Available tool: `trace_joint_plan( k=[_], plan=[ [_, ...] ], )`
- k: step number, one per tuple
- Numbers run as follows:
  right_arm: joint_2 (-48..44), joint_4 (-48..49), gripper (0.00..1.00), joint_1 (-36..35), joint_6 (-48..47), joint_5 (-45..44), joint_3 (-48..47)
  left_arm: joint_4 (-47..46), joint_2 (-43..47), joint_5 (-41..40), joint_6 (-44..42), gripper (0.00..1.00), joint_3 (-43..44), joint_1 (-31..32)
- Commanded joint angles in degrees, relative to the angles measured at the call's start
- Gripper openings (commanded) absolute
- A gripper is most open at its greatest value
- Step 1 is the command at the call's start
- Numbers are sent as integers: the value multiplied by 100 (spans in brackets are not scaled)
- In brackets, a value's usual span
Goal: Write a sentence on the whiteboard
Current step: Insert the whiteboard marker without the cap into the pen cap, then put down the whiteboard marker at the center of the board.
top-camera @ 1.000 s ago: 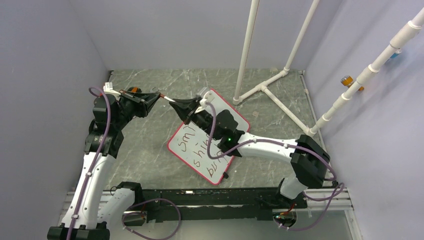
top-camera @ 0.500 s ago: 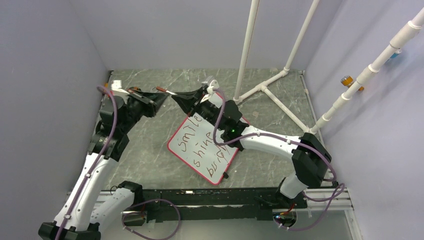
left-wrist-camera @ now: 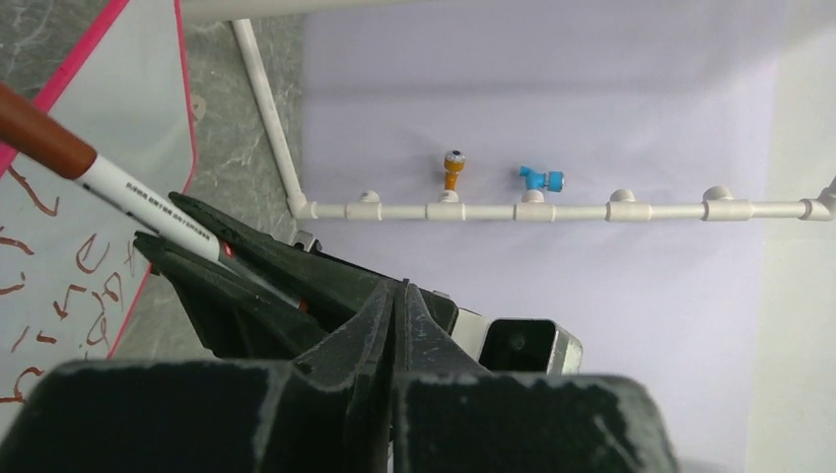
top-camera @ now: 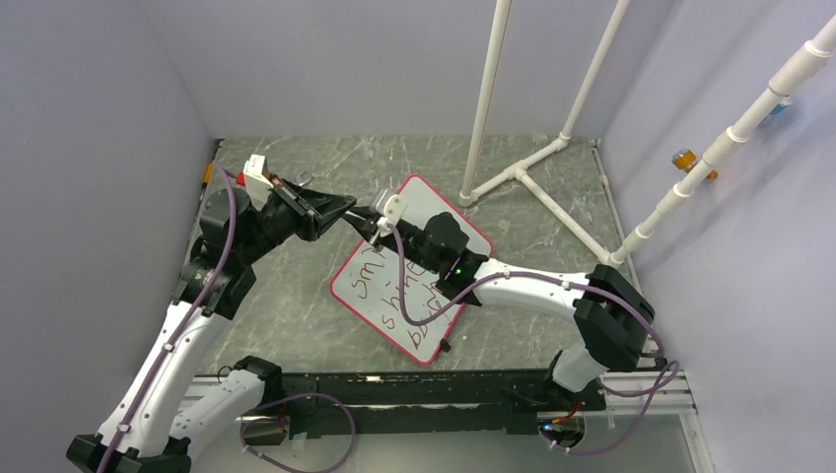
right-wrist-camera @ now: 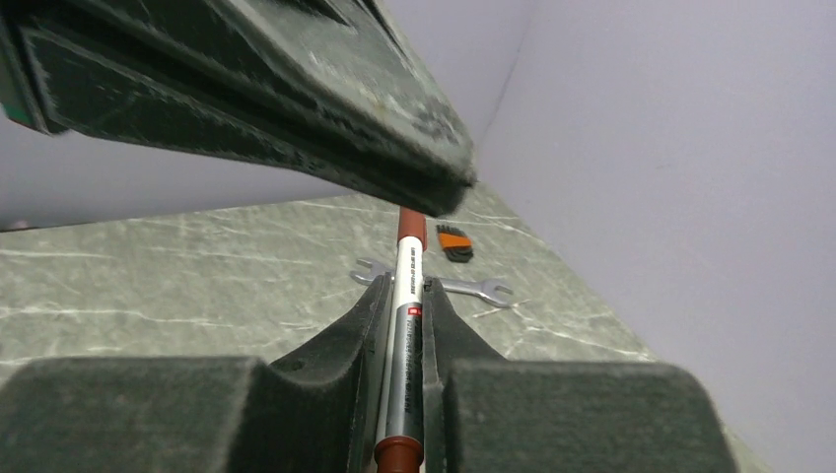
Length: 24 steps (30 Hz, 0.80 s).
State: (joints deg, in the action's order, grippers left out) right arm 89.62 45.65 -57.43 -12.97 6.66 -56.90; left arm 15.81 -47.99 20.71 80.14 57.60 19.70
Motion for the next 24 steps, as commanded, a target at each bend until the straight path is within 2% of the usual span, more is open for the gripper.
trace_joint_plan(
  k=[1,5,10,13,18,24],
  plan=[
    [-337,365,0,21,-281,-450,87,118,93,-54,-244,17,401,4],
    [-485,539,0,22,-112,-651,309,362,171,-382,-516,54,560,-10],
    [-973,490,0,32,192,-656,662,589,204,-484,-1197,88,797,-210],
    [-1376,424,0,30,356,-904,926,804,139,-304,-1698,96,1009,-486],
    [-2196,51,0,41,680,-1452,1410,1127,-3,-76,-2158,97,1083,-809],
    [-3500,-556,0,54,1574,-3142,2363,1226,19,-238,-2581,98,874,-909]
  ],
)
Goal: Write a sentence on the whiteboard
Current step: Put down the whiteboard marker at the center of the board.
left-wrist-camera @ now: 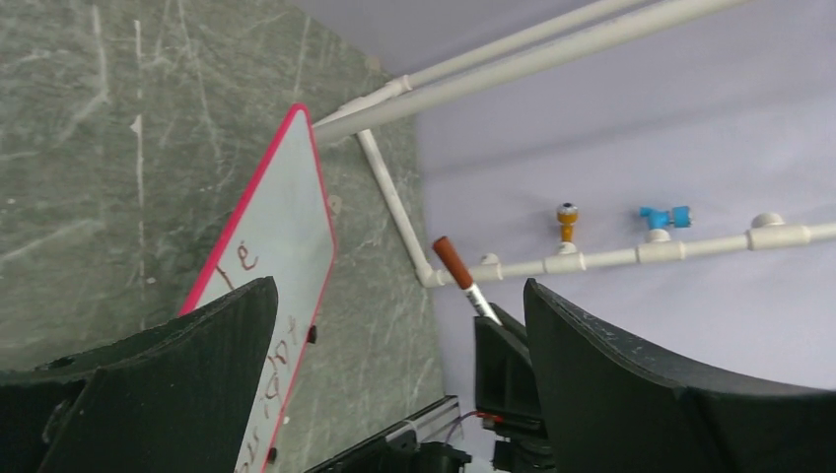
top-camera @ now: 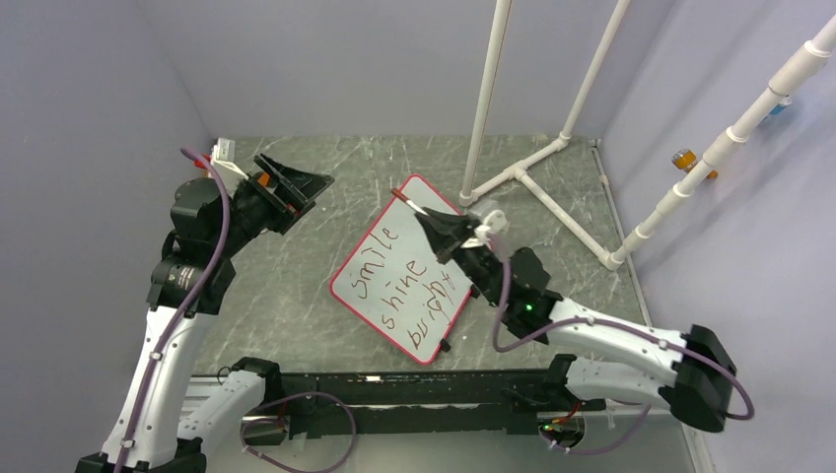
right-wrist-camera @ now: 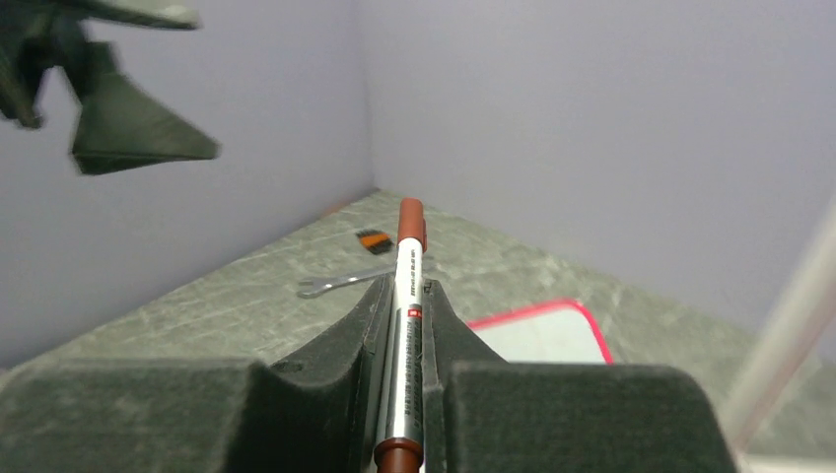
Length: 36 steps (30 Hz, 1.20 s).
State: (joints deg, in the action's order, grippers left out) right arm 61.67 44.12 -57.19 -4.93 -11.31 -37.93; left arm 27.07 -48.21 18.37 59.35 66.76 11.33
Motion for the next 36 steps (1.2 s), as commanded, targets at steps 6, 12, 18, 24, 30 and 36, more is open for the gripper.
trace_joint_plan(
  k=[6,12,18,24,30,36],
  plan=[
    [-1843,-1214,0,159,1924,-2955,1373,193,159,-326,-868,98,-186,-148],
    [-2641,-2237,0,593,3396,-3417,2100,434,227,-617,-1214,98,-201,-185],
    [-2931,-2721,0,855,4450,-3546,2607,537,277,-736,-1333,99,-299,-202],
    [-2907,-3279,0,884,5337,-3866,2909,600,244,-794,-1365,98,-383,-211],
    [-2780,-3505,0,892,5873,-4119,3181,623,215,-852,-1408,98,-466,-211],
    [-2687,-3539,0,917,6151,-4166,3371,579,165,-882,-1418,98,-561,-211]
  ],
)
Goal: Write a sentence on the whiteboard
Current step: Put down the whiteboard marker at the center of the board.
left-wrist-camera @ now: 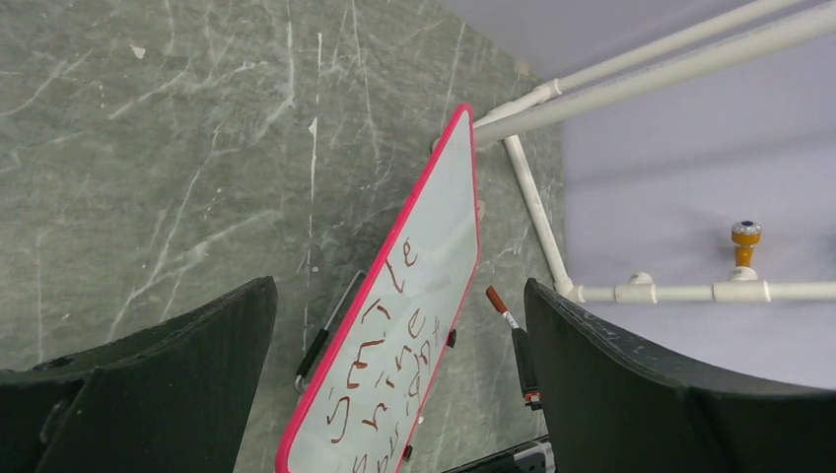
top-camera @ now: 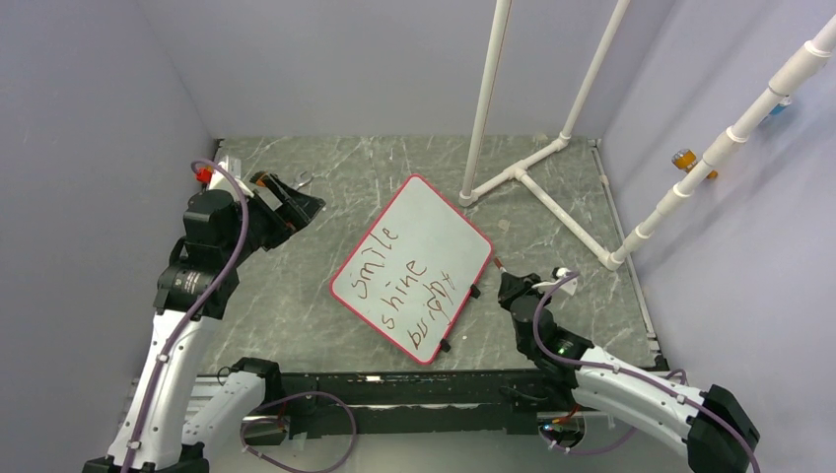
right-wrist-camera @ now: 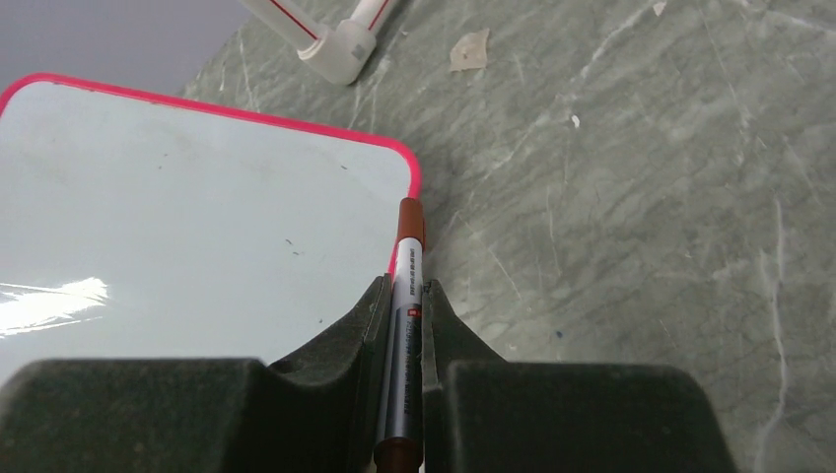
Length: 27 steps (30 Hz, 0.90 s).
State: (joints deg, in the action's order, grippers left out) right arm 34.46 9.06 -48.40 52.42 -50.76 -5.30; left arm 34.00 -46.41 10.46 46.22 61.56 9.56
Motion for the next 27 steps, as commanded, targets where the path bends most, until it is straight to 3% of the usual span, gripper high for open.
trace_joint_plan(
  k=[1,6,14,27],
  plan=[
    [53,-97,0,39,519,-237,115,-125,-20,-80,-104,98,-47,-33],
    [103,-391,0,52,911,-283,177,-107,-43,-57,-119,98,-66,-33],
    [99,-794,10,64,1425,-293,208,-70,-18,-78,-115,98,-57,-33],
    [-210,-1858,59,67,1895,-276,-112,-58,31,-125,-118,98,-92,-33]
  ],
)
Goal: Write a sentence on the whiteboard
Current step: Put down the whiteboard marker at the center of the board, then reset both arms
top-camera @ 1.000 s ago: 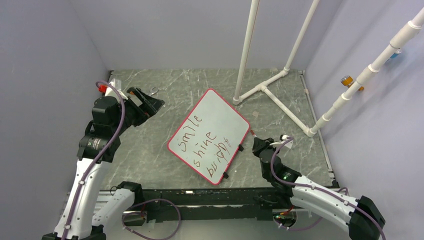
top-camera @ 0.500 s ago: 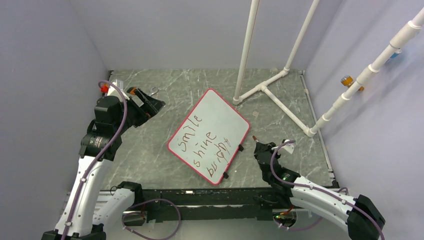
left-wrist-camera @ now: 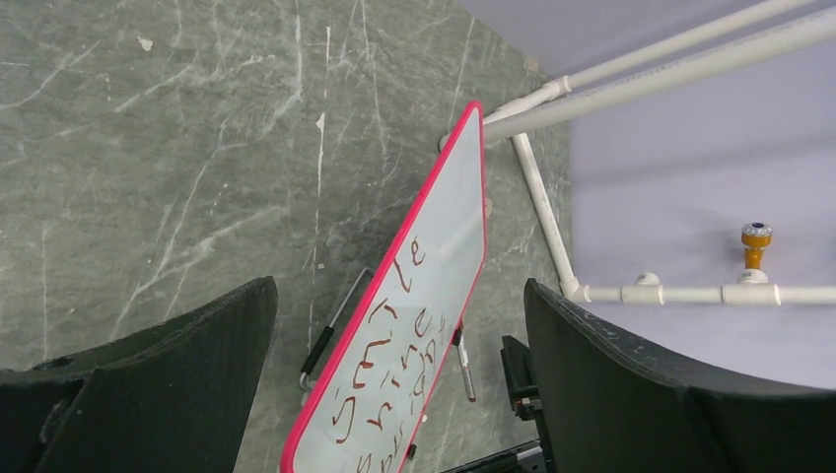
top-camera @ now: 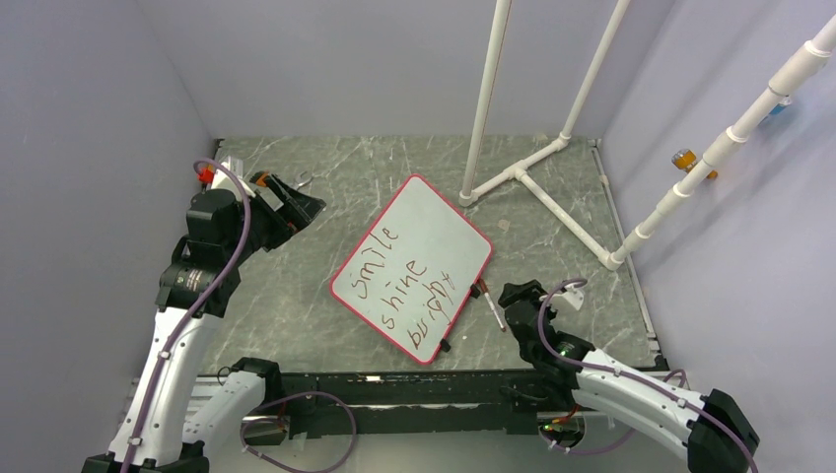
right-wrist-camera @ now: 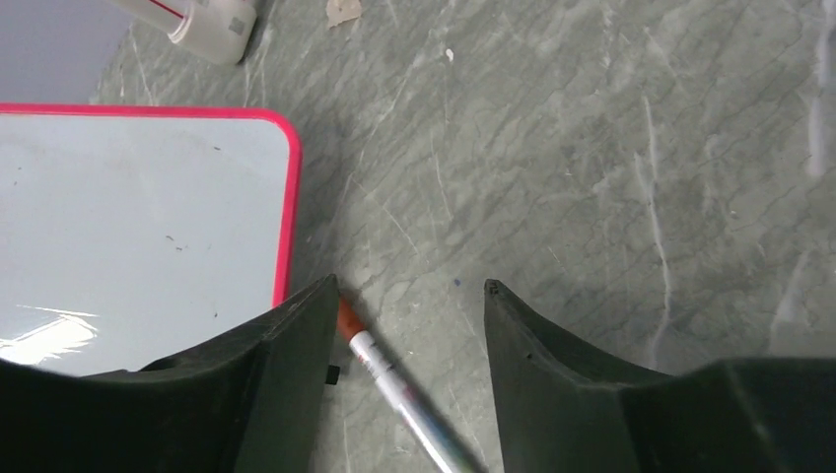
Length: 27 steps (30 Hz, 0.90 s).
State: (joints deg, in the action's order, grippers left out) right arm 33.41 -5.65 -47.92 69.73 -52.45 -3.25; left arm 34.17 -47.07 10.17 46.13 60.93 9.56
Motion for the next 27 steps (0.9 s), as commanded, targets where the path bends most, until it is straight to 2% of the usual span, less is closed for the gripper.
trace_joint_plan(
  k=[1,9,15,21,27],
  plan=[
    [-124,-471,61,22,152,-122,-382,-70,99,-121,-132,98,-35,-38],
    [-147,-938,72,18,-472,-324,-1067,119,138,-488,-495,99,-117,-42],
    [-34,-673,76,15,-1884,-259,-1766,127,289,-818,-1133,99,-241,-42],
    [193,288,78,20,-3712,773,-2281,133,496,-1452,-1829,99,-535,-44],
    [419,528,81,25,-4499,2095,-2826,-5,677,-1307,-2534,99,-886,-42]
  ],
)
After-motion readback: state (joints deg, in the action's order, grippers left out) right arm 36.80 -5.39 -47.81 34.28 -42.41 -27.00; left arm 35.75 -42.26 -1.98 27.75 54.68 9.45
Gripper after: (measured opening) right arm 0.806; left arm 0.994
